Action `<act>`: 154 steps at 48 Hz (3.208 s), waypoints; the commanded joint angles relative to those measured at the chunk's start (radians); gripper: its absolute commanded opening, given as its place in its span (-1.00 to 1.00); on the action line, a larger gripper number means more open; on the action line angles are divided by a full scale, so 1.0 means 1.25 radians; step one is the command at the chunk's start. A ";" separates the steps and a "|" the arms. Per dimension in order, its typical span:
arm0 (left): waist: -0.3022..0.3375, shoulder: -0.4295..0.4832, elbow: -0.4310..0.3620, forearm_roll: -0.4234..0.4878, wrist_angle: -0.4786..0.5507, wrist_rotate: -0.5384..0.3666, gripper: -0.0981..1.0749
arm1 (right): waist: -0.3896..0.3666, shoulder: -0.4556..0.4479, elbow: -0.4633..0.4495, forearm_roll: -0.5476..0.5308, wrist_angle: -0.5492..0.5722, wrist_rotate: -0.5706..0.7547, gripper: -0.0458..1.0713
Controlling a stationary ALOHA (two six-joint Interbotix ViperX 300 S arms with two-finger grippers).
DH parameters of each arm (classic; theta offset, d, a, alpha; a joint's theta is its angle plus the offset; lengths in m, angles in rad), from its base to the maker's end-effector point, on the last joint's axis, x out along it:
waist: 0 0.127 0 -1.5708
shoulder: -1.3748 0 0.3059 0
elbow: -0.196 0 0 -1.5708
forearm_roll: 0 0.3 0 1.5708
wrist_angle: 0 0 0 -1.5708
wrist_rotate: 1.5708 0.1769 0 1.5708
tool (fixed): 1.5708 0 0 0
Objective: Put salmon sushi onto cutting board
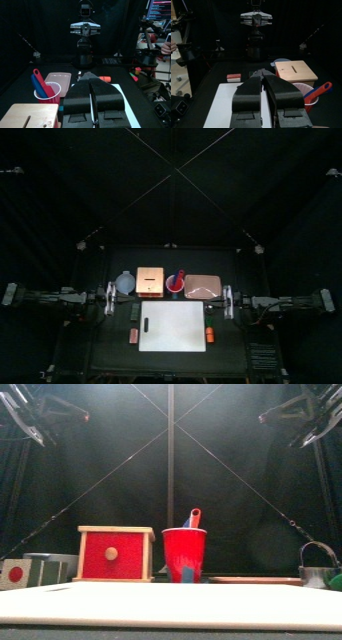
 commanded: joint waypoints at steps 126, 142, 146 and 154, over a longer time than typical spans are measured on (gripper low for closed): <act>-0.409 0.801 -0.399 0.131 0.876 -1.538 0.83 | -0.050 0.117 0.000 0.011 0.101 0.020 -0.88; -0.409 0.806 -0.399 0.125 0.875 -1.532 0.31 | -0.050 0.120 0.001 0.013 0.101 0.020 -0.88; -0.411 0.799 -0.398 0.126 0.876 -1.527 0.27 | -0.050 0.120 0.001 0.013 0.101 0.020 -0.88; -0.407 0.741 -0.400 0.151 0.876 -1.516 0.27 | -0.050 0.120 0.001 0.013 0.101 0.020 -0.88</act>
